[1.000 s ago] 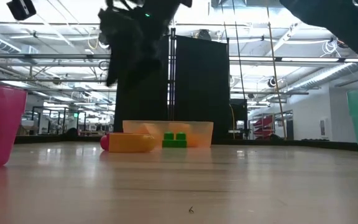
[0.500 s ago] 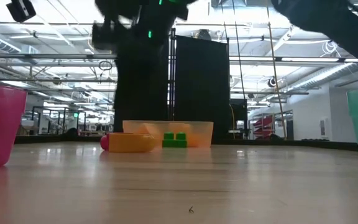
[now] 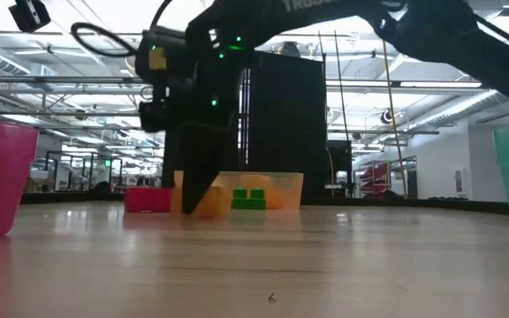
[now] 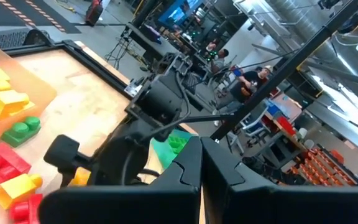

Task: Sort blocks
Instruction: Put the yellow 1 stud game piece into the orange bin, then put the green 2 stud game piece into the light green bin

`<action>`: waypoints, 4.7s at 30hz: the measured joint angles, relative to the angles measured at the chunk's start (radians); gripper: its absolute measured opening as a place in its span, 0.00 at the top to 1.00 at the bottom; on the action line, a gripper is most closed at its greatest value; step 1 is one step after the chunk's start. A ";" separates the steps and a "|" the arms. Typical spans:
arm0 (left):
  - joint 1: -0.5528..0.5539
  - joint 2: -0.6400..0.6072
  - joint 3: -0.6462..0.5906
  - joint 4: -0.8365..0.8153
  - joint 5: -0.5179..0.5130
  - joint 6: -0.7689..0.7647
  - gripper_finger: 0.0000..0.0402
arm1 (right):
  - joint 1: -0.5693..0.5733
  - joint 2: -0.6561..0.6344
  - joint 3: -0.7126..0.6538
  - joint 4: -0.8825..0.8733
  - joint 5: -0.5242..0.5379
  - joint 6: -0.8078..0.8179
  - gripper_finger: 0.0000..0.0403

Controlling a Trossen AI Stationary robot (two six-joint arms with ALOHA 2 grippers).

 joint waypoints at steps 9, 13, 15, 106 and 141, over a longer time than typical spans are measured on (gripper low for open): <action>0.000 0.000 0.000 0.001 -0.003 0.000 0.99 | -0.005 -0.001 0.000 -0.084 0.000 0.048 0.52; 0.000 0.000 0.000 0.001 -0.003 0.002 0.99 | -0.005 -0.002 0.001 -0.137 0.000 0.121 0.70; 0.000 0.000 0.000 0.001 -0.003 0.005 0.99 | -0.005 -0.003 0.002 -0.147 0.003 0.161 0.71; 0.000 0.000 0.000 -0.131 -0.044 0.057 0.99 | -0.185 -0.113 -0.051 -0.176 0.235 0.092 0.37; 0.000 0.000 0.000 -0.131 -0.056 0.053 0.99 | -0.029 -0.128 -0.005 -0.188 0.110 0.031 0.51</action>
